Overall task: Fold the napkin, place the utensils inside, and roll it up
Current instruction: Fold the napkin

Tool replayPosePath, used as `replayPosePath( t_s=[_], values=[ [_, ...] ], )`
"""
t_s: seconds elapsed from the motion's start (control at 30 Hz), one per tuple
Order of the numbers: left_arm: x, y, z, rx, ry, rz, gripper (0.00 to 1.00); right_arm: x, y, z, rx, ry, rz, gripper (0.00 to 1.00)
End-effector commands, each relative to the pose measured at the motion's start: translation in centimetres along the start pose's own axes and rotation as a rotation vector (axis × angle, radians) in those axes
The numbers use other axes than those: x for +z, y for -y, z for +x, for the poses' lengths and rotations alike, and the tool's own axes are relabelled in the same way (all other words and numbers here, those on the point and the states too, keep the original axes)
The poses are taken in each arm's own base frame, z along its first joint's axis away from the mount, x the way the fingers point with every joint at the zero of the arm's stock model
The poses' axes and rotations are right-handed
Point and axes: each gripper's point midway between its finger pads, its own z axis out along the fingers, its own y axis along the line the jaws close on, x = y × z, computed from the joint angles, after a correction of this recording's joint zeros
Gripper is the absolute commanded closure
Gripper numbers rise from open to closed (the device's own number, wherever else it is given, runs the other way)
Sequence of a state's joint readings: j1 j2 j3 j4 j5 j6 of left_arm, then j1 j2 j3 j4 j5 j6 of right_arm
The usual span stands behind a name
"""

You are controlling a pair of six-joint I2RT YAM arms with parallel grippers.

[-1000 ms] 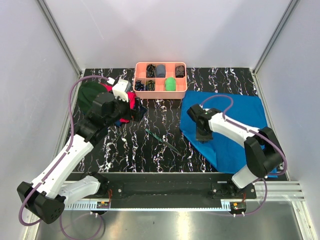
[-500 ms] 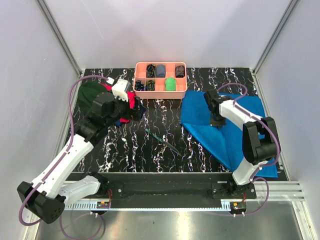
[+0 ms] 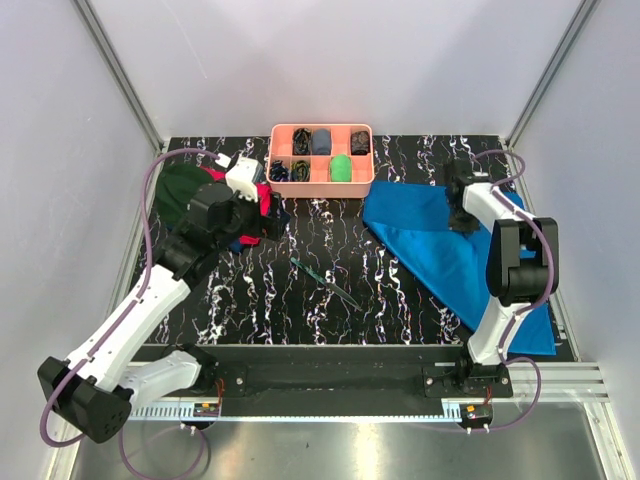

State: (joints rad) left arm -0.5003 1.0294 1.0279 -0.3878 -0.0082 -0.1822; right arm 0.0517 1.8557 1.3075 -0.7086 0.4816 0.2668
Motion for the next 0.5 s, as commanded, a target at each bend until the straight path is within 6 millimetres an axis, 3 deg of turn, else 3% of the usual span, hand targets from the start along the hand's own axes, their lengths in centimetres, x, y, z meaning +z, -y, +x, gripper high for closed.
replayPosePath(
  t_s=[0.0, 0.03, 0.23, 0.47],
  values=[
    [0.6, -1.1, -1.5, 0.026, 0.055, -0.052, 0.01, 0.9, 1.4, -4.6, 0.024, 0.092, 0.041, 1.0],
    [0.6, -1.0, -1.5, 0.028, 0.056, -0.051, 0.01, 1.4, 2.5, -5.7, 0.058, 0.102, 0.053, 1.0],
    [1.1, -1.5, -1.2, 0.046, 0.051, -0.072, 0.01, 3.7, 4.7, -8.2, 0.099, 0.109, 0.105, 1.0],
    [1.8, -2.2, -0.7, 0.059, 0.048, -0.094, 0.01, 5.7, 6.1, -11.2, 0.134, 0.132, 0.131, 1.0]
  ],
)
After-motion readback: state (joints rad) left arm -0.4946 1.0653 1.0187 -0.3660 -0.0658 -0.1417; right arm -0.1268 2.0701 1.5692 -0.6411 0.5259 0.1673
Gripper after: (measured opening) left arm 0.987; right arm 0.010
